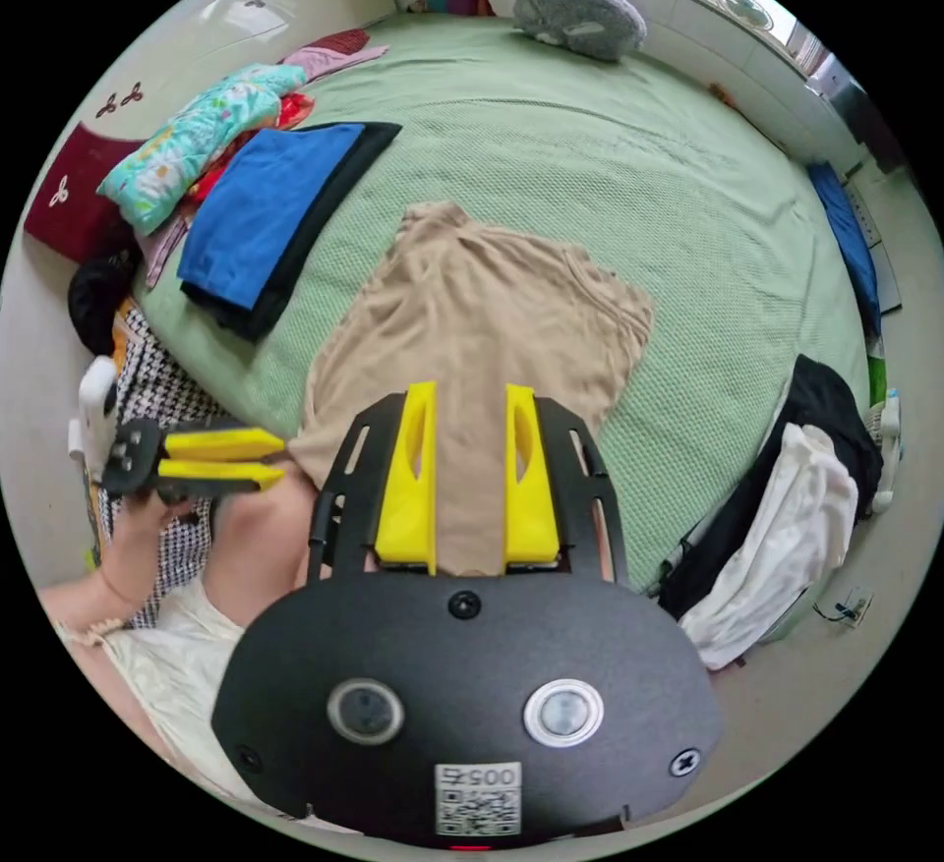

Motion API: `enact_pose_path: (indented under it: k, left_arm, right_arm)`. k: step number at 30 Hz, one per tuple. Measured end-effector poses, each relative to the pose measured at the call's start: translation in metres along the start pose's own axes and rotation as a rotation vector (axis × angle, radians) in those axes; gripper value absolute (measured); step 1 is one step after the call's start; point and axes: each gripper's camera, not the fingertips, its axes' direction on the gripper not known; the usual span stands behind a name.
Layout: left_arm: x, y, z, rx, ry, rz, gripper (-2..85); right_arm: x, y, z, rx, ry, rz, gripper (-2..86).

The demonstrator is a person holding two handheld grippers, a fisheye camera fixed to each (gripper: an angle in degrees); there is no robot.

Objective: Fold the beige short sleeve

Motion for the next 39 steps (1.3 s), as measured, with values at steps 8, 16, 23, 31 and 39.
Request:
enact_pose_path:
  k: [8, 16, 23, 31, 39]
  left_arm:
    - [-0.005, -0.014, 0.035, -0.083, -0.127, -0.027, 8.2]
    - [0.014, -0.009, 0.008, -0.027, -0.156, 0.018, 1.0]
    - [-0.009, 0.012, 0.013, -0.063, -0.151, -0.052, 0.1]
    - [-0.014, 0.030, 0.004, 0.003, -0.126, -0.039, -0.2]
    - [-0.022, 0.037, 0.009, 0.008, -0.086, -0.024, 0.0]
  right_arm:
    - [-0.011, 0.098, 0.050, -0.041, 0.035, 0.052, 10.8]
    - [-0.019, 0.108, 0.076, -0.029, 0.063, 0.130, 6.2]
    - [-0.023, 0.117, 0.083, -0.031, 0.043, 0.162, 0.9]
    - [-0.021, 0.110, 0.067, 0.007, 0.050, 0.188, 1.0]
    - [-0.050, 0.018, 0.041, 0.151, -0.102, 0.091, 6.7]
